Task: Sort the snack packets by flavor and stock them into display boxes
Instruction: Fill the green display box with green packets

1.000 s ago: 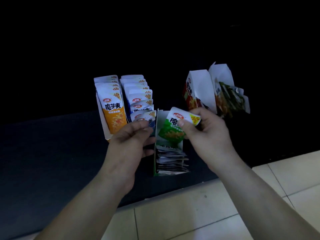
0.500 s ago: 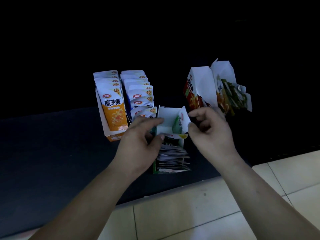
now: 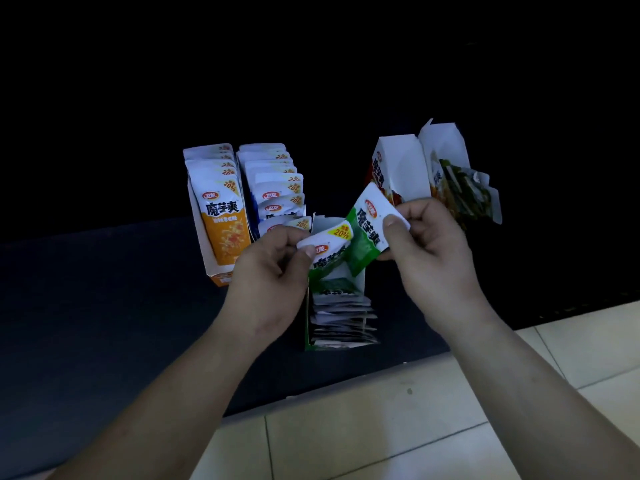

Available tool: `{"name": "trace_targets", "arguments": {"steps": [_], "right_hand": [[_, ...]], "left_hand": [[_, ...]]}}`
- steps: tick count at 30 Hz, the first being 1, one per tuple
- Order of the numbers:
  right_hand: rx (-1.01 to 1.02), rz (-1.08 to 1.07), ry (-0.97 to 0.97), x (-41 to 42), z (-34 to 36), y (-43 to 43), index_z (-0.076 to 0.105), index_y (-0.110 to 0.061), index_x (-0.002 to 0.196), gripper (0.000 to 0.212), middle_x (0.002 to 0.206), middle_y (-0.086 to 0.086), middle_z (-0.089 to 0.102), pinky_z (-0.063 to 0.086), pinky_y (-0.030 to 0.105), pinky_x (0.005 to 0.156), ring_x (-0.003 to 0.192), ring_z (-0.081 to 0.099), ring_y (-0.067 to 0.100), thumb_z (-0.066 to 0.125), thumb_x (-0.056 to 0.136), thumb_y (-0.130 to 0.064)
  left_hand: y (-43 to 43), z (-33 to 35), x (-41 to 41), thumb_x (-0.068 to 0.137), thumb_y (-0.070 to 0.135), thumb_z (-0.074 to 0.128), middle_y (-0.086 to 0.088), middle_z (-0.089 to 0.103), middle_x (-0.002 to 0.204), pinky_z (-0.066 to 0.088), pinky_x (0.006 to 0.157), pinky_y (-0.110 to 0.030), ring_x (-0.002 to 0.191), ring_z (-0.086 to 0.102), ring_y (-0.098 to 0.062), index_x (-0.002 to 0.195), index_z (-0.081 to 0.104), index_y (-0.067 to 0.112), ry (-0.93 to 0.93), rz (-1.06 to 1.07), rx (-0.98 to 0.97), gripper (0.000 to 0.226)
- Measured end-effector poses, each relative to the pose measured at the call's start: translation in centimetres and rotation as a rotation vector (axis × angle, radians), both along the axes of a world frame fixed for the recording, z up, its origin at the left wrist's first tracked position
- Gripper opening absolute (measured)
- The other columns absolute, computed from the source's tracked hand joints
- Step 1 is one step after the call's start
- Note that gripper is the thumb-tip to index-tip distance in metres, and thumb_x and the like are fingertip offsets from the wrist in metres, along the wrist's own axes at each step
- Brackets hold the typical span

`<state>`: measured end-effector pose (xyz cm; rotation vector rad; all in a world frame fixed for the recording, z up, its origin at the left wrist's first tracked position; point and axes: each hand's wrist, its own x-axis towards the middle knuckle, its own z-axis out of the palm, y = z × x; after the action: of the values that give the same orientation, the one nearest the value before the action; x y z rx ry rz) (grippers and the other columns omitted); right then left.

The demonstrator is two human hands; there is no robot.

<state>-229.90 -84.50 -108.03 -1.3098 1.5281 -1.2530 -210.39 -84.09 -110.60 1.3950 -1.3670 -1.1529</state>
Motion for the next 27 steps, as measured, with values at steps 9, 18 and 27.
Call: {"name": "trace_targets", "arguments": {"steps": [9,18,27], "right_hand": [[-0.076,0.093,0.077,0.6,1.4,-1.2,0.06,-0.029,0.096,0.016,0.087,0.005,0.074,0.056,0.041,0.065,0.08,0.07,0.017,0.061,0.103,-0.015],[0.05,-0.004,-0.064,1.6,1.2,-0.3,0.067,-0.024,0.102,0.007,0.092,0.001,0.078,0.061,0.056,0.079,0.087,0.076,0.02,0.066,0.1,-0.017],[0.041,0.014,-0.102,1.0,1.7,0.3,0.059,-0.034,0.135,0.038,0.104,-0.007,0.072,0.06,0.036,0.083,0.093,0.07,0.014,0.065,0.1,-0.02]], "left_hand": [[-2.0,0.7,0.6,0.103,0.017,0.061,-0.003,0.068,0.083,0.049,0.062,-0.031,0.072,0.061,-0.02,0.104,0.072,0.026,-0.18,-0.293,-0.104,0.014],[-0.4,1.5,0.2,0.088,0.028,0.08,0.031,0.061,0.11,0.047,0.075,-0.009,0.097,0.061,0.003,0.131,0.062,0.041,-0.254,-0.137,-0.214,0.049],[-0.5,1.4,-0.4,0.098,0.005,0.067,0.003,0.075,0.109,0.061,0.085,-0.04,0.098,0.07,-0.022,0.121,0.071,0.032,0.15,-0.03,-0.172,0.035]]}}
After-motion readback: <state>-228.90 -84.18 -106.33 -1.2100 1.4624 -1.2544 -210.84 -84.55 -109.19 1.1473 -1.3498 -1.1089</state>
